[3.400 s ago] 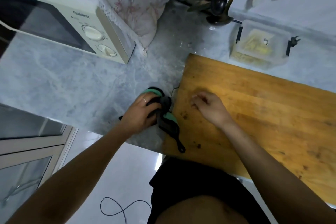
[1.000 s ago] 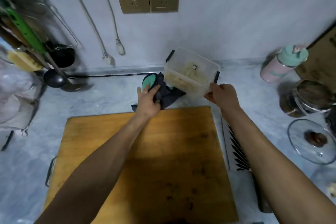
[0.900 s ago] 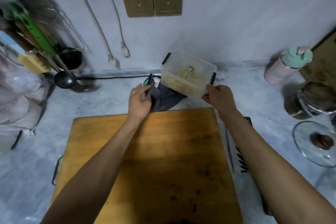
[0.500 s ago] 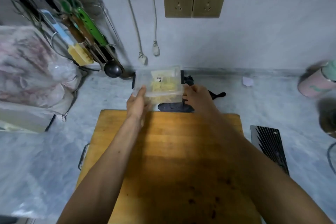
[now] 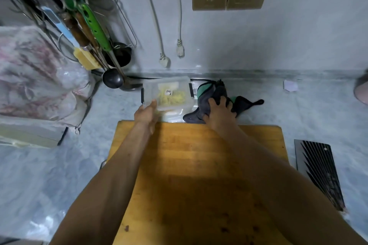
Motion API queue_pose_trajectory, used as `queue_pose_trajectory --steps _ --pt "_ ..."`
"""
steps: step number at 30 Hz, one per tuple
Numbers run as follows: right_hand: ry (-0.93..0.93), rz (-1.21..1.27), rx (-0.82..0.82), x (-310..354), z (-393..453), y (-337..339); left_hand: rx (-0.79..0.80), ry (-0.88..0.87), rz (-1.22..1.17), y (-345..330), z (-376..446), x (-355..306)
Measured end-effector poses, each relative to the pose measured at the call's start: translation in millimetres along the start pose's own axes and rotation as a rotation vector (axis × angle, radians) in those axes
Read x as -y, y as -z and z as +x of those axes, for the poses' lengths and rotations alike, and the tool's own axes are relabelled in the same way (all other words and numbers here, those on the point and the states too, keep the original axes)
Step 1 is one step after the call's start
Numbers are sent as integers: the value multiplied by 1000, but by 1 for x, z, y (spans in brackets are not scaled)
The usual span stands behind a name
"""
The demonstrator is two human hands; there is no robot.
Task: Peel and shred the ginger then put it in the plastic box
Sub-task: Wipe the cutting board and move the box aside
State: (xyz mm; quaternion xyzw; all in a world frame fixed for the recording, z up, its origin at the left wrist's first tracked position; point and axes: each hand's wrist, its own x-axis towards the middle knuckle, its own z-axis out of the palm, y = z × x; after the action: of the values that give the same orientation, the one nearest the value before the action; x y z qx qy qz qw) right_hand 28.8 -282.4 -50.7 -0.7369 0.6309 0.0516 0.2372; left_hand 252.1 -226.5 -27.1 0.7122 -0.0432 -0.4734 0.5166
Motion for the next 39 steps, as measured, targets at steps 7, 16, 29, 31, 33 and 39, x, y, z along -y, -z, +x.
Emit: queue_pose_trajectory --steps 7,16,29,31,33,39 --pt "-32 -138 -79 -48 4 6 -124 -154 515 -22 -16 1" --pt "98 -47 19 -40 -3 5 -312 -460 419 -65 -90 58" --pt "97 42 -127 -127 2 25 371 -662 1166 -154 -121 103" --pt "338 103 -90 -130 -6 13 397 -702 1251 -150 -123 111" --pt "346 137 -163 -164 -1 16 416 -710 1321 -144 -126 114" --pt "-168 46 -315 -255 6 47 429 -696 1392 -136 -123 115"
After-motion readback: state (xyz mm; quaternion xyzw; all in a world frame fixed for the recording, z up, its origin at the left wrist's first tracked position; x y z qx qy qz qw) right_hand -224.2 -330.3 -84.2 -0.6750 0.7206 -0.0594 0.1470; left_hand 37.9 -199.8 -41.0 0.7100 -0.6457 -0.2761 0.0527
